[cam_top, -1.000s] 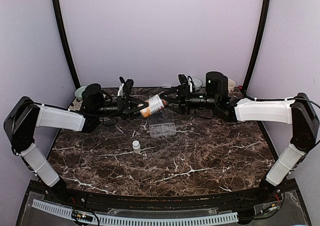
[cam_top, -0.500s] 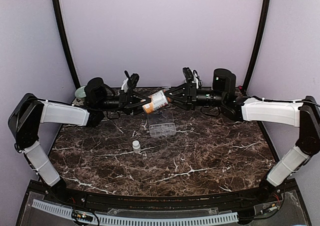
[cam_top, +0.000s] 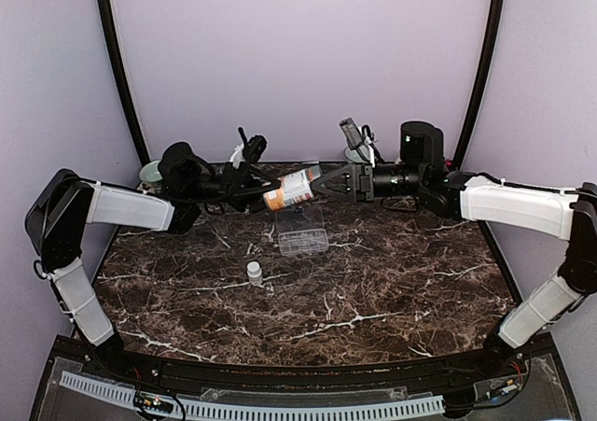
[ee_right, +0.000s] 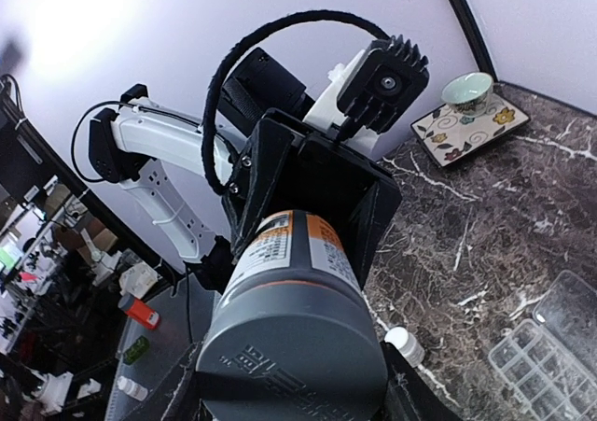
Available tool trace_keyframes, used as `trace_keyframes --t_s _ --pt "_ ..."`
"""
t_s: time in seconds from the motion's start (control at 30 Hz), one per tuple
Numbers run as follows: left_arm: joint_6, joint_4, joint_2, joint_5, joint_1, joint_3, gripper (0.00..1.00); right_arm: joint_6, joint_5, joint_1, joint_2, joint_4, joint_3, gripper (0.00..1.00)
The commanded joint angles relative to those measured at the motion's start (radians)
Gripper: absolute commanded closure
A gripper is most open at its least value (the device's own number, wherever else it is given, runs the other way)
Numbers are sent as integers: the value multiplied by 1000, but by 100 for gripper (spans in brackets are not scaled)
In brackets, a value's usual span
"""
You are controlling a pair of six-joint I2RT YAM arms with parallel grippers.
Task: Sort the pills into containers
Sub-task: Pass from the right arm to the left
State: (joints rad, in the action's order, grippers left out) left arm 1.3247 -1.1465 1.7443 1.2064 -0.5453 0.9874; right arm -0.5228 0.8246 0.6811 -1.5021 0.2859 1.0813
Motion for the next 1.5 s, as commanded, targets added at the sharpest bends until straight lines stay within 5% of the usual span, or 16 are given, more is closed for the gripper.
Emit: trace_keyframes --t_s 0.0,0.47,0.97,1.23,1.47 --pt "110 -134 -29 28 -5 74 69 279 -142 2 15 -265 28 84" --pt "165 -183 12 77 -5 109 73 499 -381 43 69 -394 13 84" --pt "96 -113 5 94 -5 108 77 438 -343 41 72 -353 31 34" --pt "63 -71 -1 102 -4 109 77 396 -306 27 90 -349 23 29" --pt "-191 232 -52 74 -5 117 78 287 -225 4 133 -327 -5 28"
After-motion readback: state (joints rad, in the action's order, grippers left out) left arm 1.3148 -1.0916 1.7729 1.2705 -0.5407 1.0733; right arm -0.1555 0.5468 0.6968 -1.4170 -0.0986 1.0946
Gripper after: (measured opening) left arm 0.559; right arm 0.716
